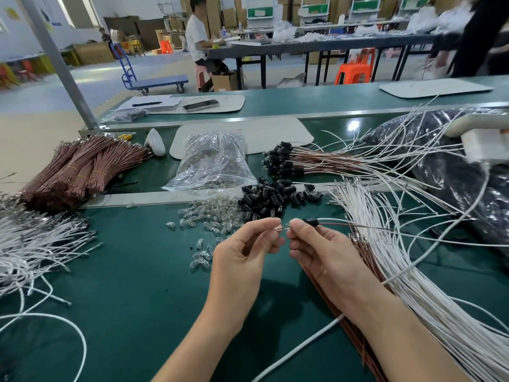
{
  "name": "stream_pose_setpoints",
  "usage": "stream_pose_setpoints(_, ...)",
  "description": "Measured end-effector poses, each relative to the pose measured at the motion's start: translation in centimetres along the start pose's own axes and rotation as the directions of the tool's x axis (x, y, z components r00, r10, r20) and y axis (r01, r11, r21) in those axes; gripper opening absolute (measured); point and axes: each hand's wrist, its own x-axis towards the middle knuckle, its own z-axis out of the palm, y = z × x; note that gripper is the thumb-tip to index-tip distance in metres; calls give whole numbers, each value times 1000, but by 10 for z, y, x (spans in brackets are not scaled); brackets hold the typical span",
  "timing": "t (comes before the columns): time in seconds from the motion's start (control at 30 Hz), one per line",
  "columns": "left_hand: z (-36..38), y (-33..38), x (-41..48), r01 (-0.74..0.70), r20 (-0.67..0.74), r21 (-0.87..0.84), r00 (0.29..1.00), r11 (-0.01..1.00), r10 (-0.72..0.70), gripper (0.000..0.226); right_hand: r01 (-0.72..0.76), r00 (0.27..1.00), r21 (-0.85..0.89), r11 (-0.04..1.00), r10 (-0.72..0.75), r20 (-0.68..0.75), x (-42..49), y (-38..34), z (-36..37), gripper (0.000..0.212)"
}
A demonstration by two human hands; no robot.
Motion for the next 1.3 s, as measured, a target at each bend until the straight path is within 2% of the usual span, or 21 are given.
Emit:
stream_pose_setpoints(0.4, 1, -2, -1, -4, 21, -54, 1000, 999, 5, 22, 8, 1000, -37, 999, -8, 23, -1, 0, -1, 20)
stream_pose_setpoints(0.73, -1, -6, 0, -93, 30, 46, 995, 995, 92, 19, 19, 1000, -61, 998, -18, 13, 0, 1, 0, 25)
stream_pose_setpoints(1.07, -2, -6, -1, -87, 13, 46, 996, 995, 87, 19, 33, 999, -37, 999, -33, 6, -2, 2, 3, 19)
stream_pose_setpoints(1.3, 0, -9, -2, -79, -34, 57, 996, 995, 81, 27, 22, 1000, -40, 999, -23, -9, -1, 4, 3, 15)
